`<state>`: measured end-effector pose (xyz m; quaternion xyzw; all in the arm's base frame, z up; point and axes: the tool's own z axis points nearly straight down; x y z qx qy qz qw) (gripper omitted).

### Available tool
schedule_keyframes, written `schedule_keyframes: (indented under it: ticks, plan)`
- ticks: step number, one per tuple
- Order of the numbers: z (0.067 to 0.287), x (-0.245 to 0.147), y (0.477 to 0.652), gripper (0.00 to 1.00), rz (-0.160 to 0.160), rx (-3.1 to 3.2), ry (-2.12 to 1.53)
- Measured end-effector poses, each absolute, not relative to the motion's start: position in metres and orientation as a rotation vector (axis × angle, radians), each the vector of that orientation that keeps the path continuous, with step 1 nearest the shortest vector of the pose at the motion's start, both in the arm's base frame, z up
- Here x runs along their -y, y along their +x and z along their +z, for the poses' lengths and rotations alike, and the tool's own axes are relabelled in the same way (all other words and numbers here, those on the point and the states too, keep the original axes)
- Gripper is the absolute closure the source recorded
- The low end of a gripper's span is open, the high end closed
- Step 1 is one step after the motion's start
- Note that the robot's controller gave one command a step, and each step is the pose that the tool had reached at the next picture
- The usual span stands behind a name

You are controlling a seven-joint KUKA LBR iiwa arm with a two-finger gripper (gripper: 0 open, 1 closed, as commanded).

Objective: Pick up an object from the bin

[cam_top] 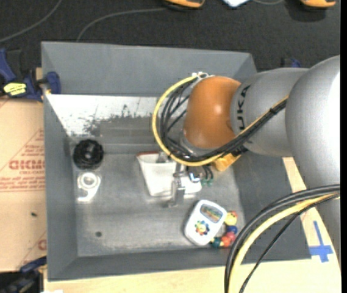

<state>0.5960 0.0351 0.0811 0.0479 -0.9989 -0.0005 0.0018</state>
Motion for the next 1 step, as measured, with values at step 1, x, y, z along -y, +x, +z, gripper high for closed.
schedule_keyframes:
  ticks: [1]
  plan:
    - [0.0712, 0.0111, 0.5726, 0.00, 0.000, 3.103, 0.501]
